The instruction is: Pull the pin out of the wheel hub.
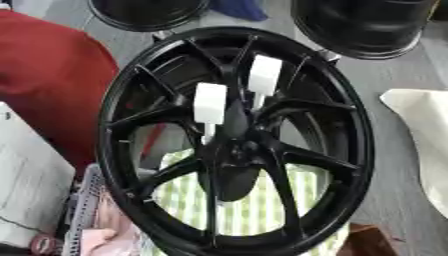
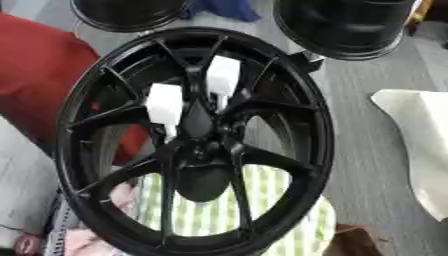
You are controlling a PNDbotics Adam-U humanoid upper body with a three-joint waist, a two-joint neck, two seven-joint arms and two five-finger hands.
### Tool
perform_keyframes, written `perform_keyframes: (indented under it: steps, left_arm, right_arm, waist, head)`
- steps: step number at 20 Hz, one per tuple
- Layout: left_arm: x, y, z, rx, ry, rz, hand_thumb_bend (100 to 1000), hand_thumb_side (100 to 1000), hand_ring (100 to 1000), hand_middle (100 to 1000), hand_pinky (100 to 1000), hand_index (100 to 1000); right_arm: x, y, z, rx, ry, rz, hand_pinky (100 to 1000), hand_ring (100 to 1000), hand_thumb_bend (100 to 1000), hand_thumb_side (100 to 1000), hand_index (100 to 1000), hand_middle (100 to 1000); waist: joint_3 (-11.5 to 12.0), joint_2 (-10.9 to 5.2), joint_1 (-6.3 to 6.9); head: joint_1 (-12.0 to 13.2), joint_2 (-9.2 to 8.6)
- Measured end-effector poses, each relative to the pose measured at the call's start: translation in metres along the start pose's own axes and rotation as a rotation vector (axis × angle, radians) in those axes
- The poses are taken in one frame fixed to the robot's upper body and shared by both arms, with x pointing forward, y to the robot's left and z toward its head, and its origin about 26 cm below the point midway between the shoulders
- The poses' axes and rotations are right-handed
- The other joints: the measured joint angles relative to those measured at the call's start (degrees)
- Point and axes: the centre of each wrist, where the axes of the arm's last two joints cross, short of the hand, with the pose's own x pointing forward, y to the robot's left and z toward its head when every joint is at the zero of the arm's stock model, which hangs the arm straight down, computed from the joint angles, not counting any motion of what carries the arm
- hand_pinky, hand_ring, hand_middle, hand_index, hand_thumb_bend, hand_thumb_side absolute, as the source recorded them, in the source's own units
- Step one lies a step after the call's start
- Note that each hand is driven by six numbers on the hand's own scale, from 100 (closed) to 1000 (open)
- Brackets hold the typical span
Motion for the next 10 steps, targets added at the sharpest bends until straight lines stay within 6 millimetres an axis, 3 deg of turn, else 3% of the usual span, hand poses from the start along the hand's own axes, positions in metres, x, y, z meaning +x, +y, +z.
perform_keyframes:
  steps: [4, 10]
  left_arm:
    - [0.015, -0.007, 0.002, 0.12, -0.159, 0.172, 137, 557, 781, 646, 856, 792]
    - [0.037, -0.032, 0.006, 0.247, -0.393, 0.451, 150, 525, 771, 631, 853, 786]
  right_arm:
    - [0.002, 0.001, -0.001, 0.003, -0.009, -0.004, 746, 684, 208, 541, 740, 638]
    - [0.009, 0.004, -0.003, 0.013, -0.033, -0.016, 746, 682, 212, 517, 738, 636]
  waist:
    - [0.01, 0.0, 0.12]
    - [-0.22, 0.0, -0.07]
  head:
    - [0.01, 0.0]
    - [0.22, -0.13]
